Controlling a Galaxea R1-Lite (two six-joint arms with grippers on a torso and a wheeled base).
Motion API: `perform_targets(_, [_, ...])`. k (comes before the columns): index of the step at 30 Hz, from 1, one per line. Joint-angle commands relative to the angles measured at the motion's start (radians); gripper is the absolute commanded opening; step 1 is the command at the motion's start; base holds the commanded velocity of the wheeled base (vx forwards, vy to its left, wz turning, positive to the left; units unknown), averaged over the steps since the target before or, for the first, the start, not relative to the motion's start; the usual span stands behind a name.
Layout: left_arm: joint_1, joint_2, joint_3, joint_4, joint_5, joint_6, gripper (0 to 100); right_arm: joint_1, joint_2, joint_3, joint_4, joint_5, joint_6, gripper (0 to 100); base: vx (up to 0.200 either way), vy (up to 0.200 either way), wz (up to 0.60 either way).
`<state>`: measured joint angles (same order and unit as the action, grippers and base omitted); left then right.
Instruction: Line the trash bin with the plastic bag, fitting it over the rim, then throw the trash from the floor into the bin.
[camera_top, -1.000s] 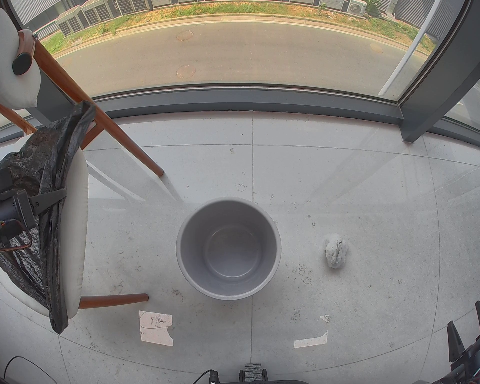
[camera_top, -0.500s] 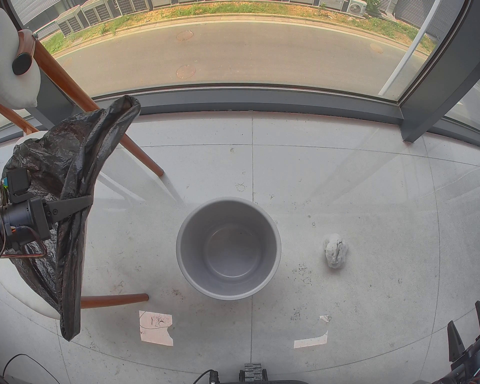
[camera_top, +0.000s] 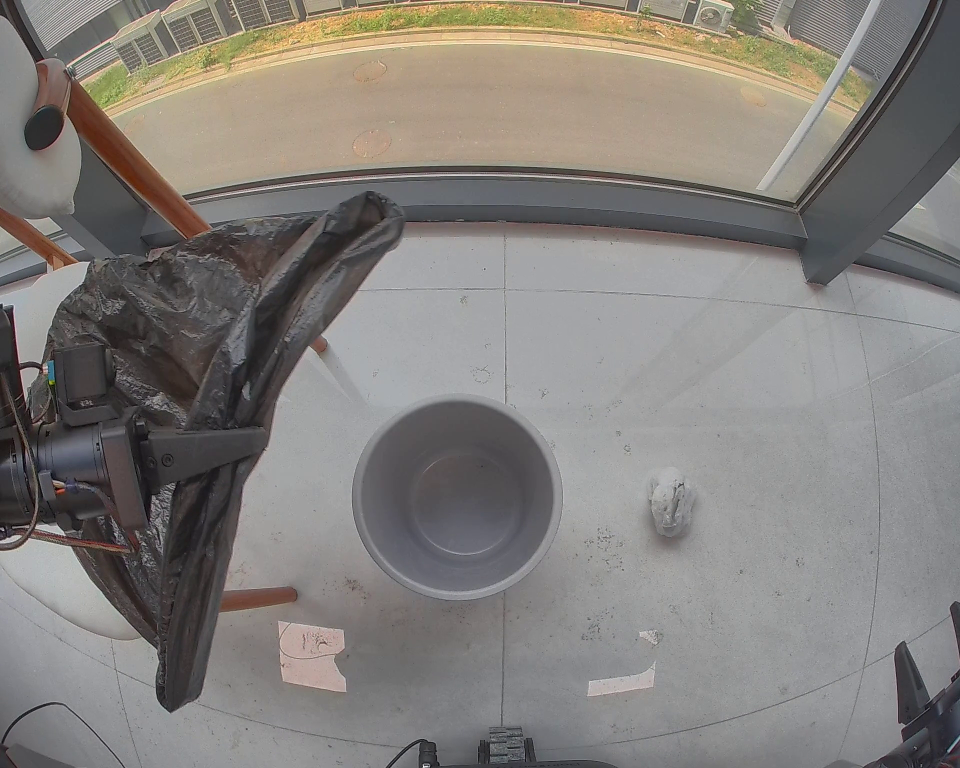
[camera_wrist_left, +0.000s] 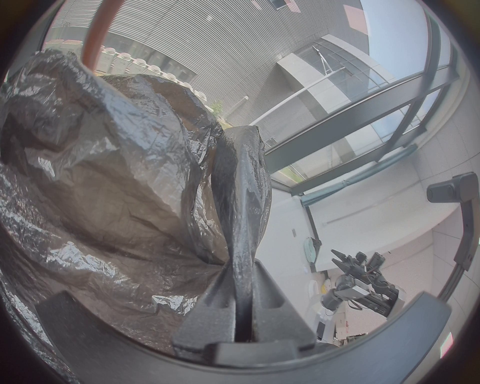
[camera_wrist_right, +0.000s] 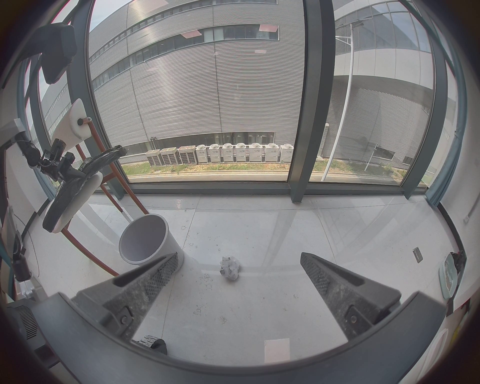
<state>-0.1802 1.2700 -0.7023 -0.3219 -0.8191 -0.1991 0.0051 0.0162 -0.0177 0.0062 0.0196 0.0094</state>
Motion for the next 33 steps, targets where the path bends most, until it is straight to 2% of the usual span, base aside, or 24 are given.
perform_targets(1, [-0.108, 0.045, -0.009, -0.002, 0.000, 0.000, 0, -0.001, -0.016, 0.018, 0.000, 0.000, 0.000, 100, 0.000, 0.000, 0.00])
perform_targets(5, [-0.165, 0.092, -0.028, -0.006, 0.000, 0.001, 0, 0.001, -0.016, 0.018, 0.000, 0.000, 0.000, 100, 0.000, 0.000, 0.00])
perform_targets(11, [-0.191, 0.157, -0.074, -0.011, 0.000, 0.004, 0, -0.001, -0.016, 0.018, 0.000, 0.000, -0.002, 100, 0.000, 0.000, 0.00])
perform_targets(16, [-0.280, 0.203, -0.126, -0.009, 0.054, 0.004, 0, 0.001, -0.016, 0.018, 0.003, 0.000, -0.009, 100, 0.000, 0.000, 0.00])
perform_targets(18, [-0.280, 0.203, -0.126, -0.009, 0.054, 0.004, 0, 0.001, -0.016, 0.018, 0.003, 0.000, -0.009, 100, 0.000, 0.000, 0.00])
perform_targets(19, [-0.312, 0.221, -0.144, -0.011, 0.072, 0.003, 0, 0.001, -0.016, 0.018, 0.003, 0.000, -0.011, 100, 0.000, 0.000, 0.00])
perform_targets(27, [-0.400, 0.250, -0.152, -0.006, 0.080, 0.004, 0, 0.001, -0.016, 0.018, 0.003, 0.000, -0.012, 100, 0.000, 0.000, 0.00])
perform_targets(33, [-0.420, 0.290, -0.157, -0.009, 0.109, 0.007, 0, -0.001, -0.016, 0.018, 0.003, 0.000, -0.011, 100, 0.000, 0.000, 0.00])
